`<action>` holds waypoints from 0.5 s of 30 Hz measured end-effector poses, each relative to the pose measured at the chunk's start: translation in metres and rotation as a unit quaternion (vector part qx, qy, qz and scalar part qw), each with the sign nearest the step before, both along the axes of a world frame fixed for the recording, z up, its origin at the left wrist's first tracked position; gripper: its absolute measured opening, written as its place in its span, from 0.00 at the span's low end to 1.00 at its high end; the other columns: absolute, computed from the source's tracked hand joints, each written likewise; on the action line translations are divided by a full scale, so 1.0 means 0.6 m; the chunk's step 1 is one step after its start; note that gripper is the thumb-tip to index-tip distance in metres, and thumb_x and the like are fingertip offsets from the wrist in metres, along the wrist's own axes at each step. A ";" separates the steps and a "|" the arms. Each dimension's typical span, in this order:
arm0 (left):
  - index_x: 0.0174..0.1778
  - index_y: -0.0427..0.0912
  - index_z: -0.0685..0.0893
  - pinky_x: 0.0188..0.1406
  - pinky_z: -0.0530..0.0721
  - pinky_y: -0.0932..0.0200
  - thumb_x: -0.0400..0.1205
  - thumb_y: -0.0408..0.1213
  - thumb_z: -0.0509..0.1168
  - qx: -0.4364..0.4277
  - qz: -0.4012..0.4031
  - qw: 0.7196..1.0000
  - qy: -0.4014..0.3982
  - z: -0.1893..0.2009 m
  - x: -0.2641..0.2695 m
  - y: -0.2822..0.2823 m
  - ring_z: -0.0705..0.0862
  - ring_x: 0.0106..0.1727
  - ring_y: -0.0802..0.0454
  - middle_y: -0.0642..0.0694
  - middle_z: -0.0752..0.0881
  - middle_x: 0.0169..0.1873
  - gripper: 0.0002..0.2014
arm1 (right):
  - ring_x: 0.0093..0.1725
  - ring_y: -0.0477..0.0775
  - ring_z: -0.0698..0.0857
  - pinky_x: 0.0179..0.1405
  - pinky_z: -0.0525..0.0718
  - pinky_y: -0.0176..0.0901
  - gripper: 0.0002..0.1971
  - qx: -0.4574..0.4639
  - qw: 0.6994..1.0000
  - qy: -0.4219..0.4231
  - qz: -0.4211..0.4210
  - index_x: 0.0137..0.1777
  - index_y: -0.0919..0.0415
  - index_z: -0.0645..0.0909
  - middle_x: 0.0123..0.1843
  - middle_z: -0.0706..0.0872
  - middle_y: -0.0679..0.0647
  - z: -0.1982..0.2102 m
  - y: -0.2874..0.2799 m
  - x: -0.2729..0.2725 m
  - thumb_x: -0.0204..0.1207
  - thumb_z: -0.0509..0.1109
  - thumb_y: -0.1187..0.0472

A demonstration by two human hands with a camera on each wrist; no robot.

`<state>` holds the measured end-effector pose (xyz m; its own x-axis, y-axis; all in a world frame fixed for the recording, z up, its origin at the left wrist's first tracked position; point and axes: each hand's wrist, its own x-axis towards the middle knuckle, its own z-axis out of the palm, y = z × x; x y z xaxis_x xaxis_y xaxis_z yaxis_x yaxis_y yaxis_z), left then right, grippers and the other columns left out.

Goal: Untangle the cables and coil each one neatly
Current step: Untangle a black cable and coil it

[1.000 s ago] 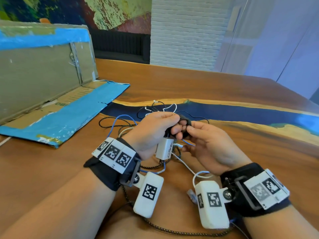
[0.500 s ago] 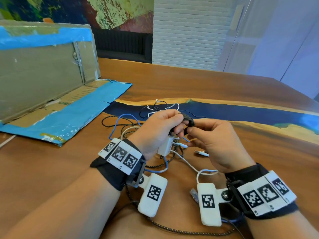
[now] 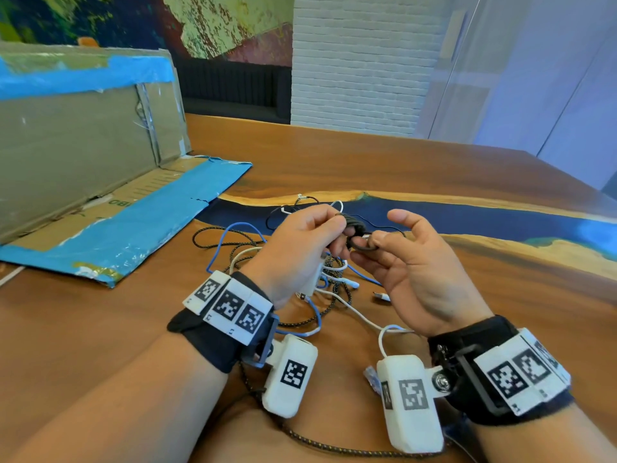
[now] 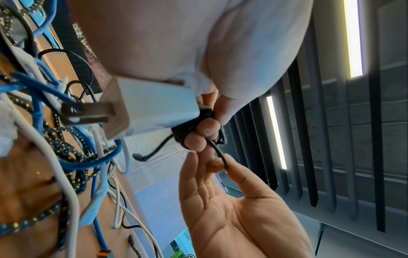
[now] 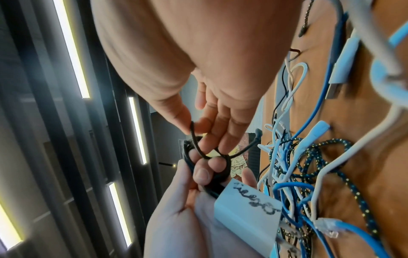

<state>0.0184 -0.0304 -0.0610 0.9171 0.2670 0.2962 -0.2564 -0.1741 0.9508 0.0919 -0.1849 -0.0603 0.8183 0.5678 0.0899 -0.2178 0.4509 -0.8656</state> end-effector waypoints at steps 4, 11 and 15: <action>0.50 0.22 0.81 0.47 0.81 0.56 0.92 0.32 0.57 -0.009 0.007 1.000 0.012 0.000 -0.001 0.001 0.82 0.36 0.50 0.46 0.79 0.28 0.15 | 0.24 0.48 0.75 0.26 0.79 0.42 0.17 -0.044 0.999 0.001 -0.001 0.68 0.55 0.72 0.31 0.80 0.53 0.002 -0.002 -0.002 0.86 0.62 0.74; 0.41 0.34 0.82 0.42 0.79 0.58 0.93 0.35 0.56 -0.061 0.001 0.997 0.041 -0.002 -0.002 -0.011 0.80 0.32 0.49 0.44 0.74 0.25 0.17 | 0.19 0.44 0.58 0.18 0.56 0.32 0.10 -0.177 0.976 -0.122 0.038 0.59 0.60 0.85 0.29 0.77 0.52 0.004 -0.019 0.014 0.86 0.65 0.70; 0.39 0.36 0.82 0.46 0.79 0.54 0.93 0.37 0.57 -0.079 0.018 0.996 0.039 -0.001 -0.001 -0.009 0.81 0.32 0.49 0.45 0.75 0.25 0.17 | 0.24 0.49 0.67 0.22 0.68 0.39 0.05 -0.154 0.979 -0.132 0.009 0.53 0.63 0.86 0.29 0.78 0.54 0.002 -0.019 0.013 0.83 0.69 0.71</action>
<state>0.0180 -0.0356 -0.0615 0.9246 0.3380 0.1755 -0.1762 -0.0288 0.9839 0.0995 -0.1962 -0.0591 0.7791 0.6156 0.1189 0.0257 0.1581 -0.9871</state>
